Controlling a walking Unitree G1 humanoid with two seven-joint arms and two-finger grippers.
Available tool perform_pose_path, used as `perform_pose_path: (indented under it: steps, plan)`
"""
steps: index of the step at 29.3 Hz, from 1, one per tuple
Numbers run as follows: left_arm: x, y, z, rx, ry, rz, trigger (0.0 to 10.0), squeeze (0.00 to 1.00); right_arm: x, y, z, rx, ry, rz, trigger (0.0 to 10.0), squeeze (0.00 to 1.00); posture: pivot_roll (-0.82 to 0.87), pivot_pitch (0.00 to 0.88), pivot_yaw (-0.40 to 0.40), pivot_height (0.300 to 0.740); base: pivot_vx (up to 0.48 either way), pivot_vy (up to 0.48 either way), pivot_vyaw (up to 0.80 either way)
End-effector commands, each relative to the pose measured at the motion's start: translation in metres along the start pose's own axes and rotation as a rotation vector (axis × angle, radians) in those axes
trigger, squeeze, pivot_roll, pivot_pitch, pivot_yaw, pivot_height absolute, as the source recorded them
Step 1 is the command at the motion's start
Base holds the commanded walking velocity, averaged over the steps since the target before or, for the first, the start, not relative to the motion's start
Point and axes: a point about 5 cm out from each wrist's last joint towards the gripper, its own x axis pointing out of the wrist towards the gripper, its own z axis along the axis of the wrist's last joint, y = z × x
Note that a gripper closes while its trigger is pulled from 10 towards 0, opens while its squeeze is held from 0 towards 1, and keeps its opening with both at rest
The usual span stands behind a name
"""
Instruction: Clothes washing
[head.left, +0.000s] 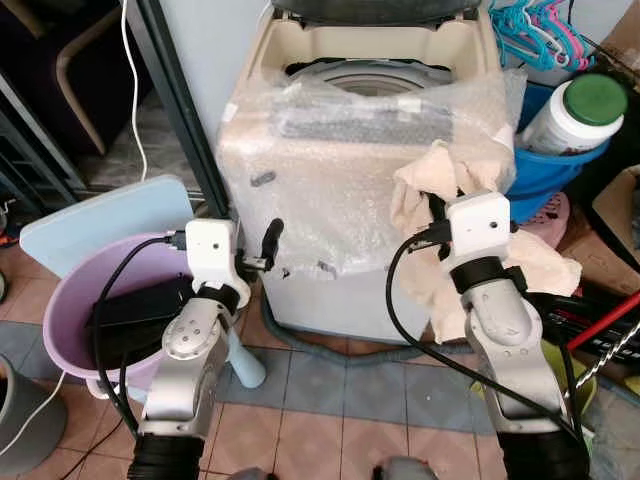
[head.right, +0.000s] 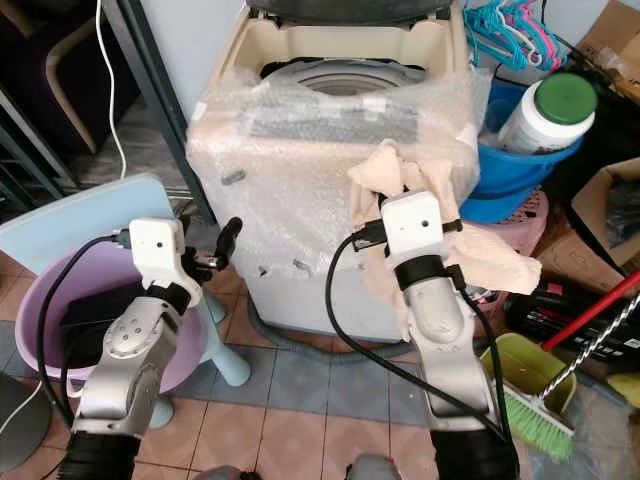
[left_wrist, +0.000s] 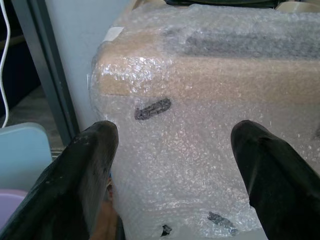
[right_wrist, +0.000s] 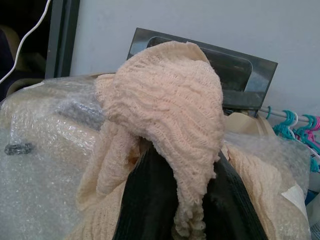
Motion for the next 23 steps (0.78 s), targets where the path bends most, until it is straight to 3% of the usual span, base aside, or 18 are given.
perform_pose_path:
  steps: [1,6,11,17,19,23]
  plan:
    - [0.002,-0.009,0.001,-0.007,-0.004,-0.026,10.0,0.00,0.000,-0.007,-0.001,-0.013,0.000,-0.021,10.0,0.00,-0.10,0.049,0.074,0.740,0.480,0.000,0.00]
    - [-0.001,-0.006,-0.005,0.006,0.021,-0.016,10.0,0.00,0.003,-0.010,0.002,-0.027,-0.018,-0.027,10.0,0.00,-0.11,0.052,0.074,0.740,0.411,0.000,0.00]
    - [-0.020,0.011,-0.029,0.041,0.106,0.048,10.0,0.00,0.015,-0.013,0.011,-0.085,-0.074,-0.004,10.0,0.00,-0.10,0.052,0.070,0.740,0.310,0.000,0.00]
    - [-0.040,0.025,-0.041,0.076,0.161,0.083,10.0,0.00,0.027,-0.018,0.018,-0.118,-0.118,-0.002,10.0,0.00,-0.08,0.058,0.062,0.740,0.180,0.000,0.00]
    - [-0.043,0.028,-0.043,0.084,0.170,0.087,10.0,0.00,0.034,-0.019,0.021,-0.128,-0.135,-0.004,10.0,0.00,-0.08,0.060,0.061,0.740,0.251,0.000,0.00]
    - [-0.045,0.030,-0.044,0.093,0.171,0.096,10.0,0.00,0.070,-0.030,0.044,-0.144,-0.224,-0.033,10.0,0.00,-0.06,0.065,0.058,0.740,0.129,0.000,0.00]
